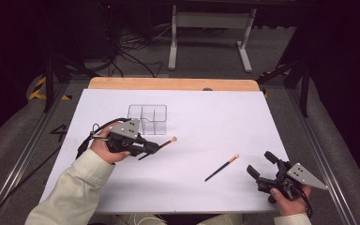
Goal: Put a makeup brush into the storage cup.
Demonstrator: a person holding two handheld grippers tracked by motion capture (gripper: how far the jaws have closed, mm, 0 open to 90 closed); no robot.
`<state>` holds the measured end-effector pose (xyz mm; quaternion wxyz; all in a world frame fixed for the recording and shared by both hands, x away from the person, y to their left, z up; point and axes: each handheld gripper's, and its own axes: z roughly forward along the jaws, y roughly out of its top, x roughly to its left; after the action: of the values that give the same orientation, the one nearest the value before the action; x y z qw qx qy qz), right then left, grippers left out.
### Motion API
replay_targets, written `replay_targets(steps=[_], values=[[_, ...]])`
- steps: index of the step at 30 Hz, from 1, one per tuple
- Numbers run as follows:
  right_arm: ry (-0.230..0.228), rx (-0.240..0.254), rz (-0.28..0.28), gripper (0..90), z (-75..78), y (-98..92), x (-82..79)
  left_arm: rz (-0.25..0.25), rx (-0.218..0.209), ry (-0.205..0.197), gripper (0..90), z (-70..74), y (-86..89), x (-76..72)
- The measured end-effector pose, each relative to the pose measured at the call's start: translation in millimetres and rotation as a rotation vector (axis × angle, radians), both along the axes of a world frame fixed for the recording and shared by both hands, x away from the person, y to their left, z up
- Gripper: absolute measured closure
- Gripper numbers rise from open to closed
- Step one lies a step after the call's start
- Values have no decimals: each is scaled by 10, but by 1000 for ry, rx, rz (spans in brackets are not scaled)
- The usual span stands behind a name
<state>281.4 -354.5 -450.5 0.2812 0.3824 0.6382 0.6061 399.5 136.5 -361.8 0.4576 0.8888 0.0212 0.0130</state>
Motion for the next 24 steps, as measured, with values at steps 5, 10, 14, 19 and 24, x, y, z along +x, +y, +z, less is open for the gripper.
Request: replay_targets(steps=[5,10,14,19,24], values=[[1,0,0,75,-1,0,1,44,-66,2,827,5,27,3],[2,2,2,74,-2,1,2,85,-118,9,827,-7,38,-4],[1,1,1,74,-1,1,1,119,-154,0,827,-4,53,-7],[1,0,0,74,-2,0,1,152,-210,-17,827,-13,61,-2],[1,0,1,75,-2,0,1,186,-281,-25,827,-24,61,0]])
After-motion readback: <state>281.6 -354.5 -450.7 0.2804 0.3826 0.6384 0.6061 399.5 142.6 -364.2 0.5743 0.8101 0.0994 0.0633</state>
